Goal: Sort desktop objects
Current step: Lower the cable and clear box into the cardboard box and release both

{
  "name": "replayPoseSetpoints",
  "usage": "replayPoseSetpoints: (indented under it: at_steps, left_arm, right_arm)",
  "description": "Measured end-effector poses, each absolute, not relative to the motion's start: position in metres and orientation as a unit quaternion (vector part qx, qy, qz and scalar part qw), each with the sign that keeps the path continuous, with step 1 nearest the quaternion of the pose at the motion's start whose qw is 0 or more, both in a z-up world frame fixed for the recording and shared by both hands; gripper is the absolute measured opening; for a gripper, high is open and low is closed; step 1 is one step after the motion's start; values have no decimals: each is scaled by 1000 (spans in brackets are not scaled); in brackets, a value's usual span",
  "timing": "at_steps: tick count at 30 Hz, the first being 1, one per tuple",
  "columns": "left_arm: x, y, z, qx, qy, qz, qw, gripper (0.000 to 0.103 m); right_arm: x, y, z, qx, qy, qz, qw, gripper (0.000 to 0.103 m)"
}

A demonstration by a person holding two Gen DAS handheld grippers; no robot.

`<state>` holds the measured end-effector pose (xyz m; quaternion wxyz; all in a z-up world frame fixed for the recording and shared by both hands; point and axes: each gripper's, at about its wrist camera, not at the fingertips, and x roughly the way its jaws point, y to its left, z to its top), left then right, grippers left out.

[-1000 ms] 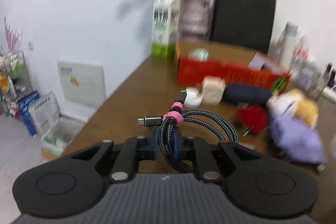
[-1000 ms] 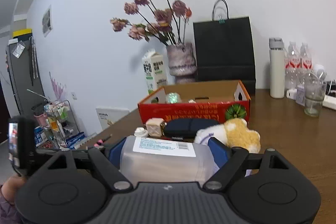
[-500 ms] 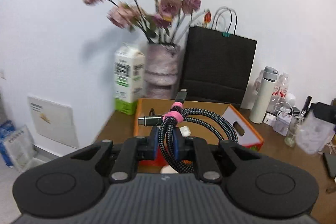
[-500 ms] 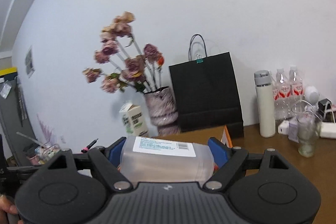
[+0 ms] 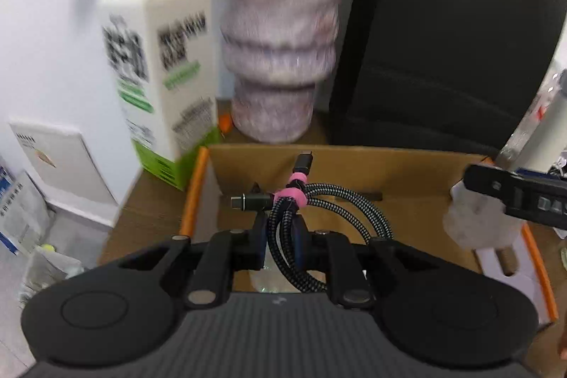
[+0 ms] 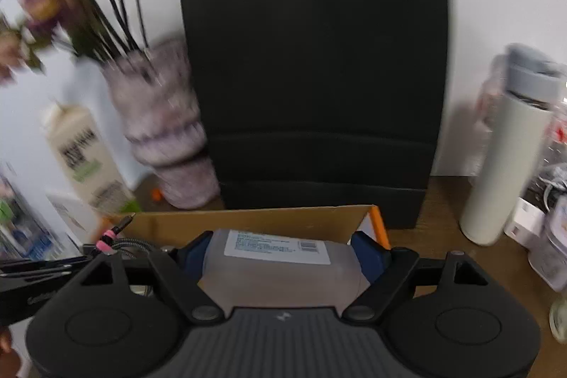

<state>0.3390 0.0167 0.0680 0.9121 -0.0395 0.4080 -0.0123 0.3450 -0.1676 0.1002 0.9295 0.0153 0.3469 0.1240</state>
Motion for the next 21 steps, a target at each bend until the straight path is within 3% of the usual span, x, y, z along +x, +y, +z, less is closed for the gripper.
replayPoseSetpoints:
  at_steps: [4, 9, 14, 19, 21]
  left_arm:
    - [357, 14, 48, -26, 421, -19, 907, 16]
    - [350, 18, 63, -20, 392, -24, 919, 18]
    - [332, 30, 101, -21, 384, -18, 923, 20]
    - [297, 32, 136, -14, 377, -7, 926, 30]
    - [279, 29, 145, 0, 370, 4, 929, 39]
  right_arm:
    - [379, -150, 69, -18, 369, 117, 922, 82]
    - [391, -144, 53, -39, 382, 110, 917, 81]
    - [380, -167, 85, 6, 370, 103, 923, 81]
    - [342, -181, 130, -1, 356, 107, 928, 81]
    - [324, -185, 143, -8, 355, 109, 929, 82]
